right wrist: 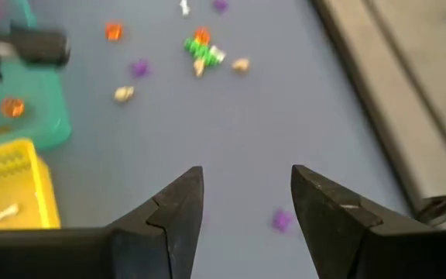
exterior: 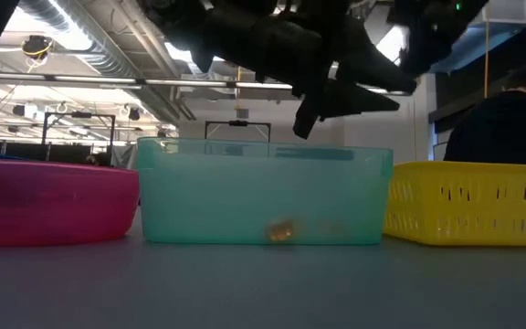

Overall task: Sort Halloween decoration
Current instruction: Put the purple spider toy into the pink bin

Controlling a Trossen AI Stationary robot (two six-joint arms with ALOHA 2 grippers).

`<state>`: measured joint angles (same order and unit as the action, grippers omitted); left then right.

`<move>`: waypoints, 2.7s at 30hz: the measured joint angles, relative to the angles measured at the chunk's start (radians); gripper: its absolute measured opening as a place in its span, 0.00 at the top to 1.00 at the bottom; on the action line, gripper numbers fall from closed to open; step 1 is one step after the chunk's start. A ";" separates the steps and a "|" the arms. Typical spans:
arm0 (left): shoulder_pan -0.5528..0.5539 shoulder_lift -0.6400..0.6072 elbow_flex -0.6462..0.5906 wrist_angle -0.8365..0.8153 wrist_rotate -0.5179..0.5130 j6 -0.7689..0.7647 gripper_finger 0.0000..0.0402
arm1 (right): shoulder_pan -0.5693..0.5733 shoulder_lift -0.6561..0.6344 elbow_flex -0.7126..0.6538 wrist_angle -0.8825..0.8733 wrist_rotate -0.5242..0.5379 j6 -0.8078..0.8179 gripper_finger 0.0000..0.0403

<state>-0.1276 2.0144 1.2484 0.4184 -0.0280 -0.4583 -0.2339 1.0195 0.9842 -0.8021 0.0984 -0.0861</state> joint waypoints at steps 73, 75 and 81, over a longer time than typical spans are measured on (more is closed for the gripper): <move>0.134 -0.549 0.000 -0.704 -0.248 0.330 0.72 | -0.074 0.512 -0.291 0.326 -0.226 -0.359 0.67; 0.134 -0.549 0.000 -0.704 -0.248 0.330 0.72 | -0.074 0.512 -0.291 0.324 -0.226 -0.353 0.71; 0.134 -0.549 0.000 -0.704 -0.248 0.330 0.72 | -0.074 0.512 -0.291 0.323 -0.226 -0.339 0.79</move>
<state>0.0063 1.4658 1.2480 -0.2855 -0.2757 -0.1284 -0.3080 1.5314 0.6933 -0.4786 -0.1280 -0.4255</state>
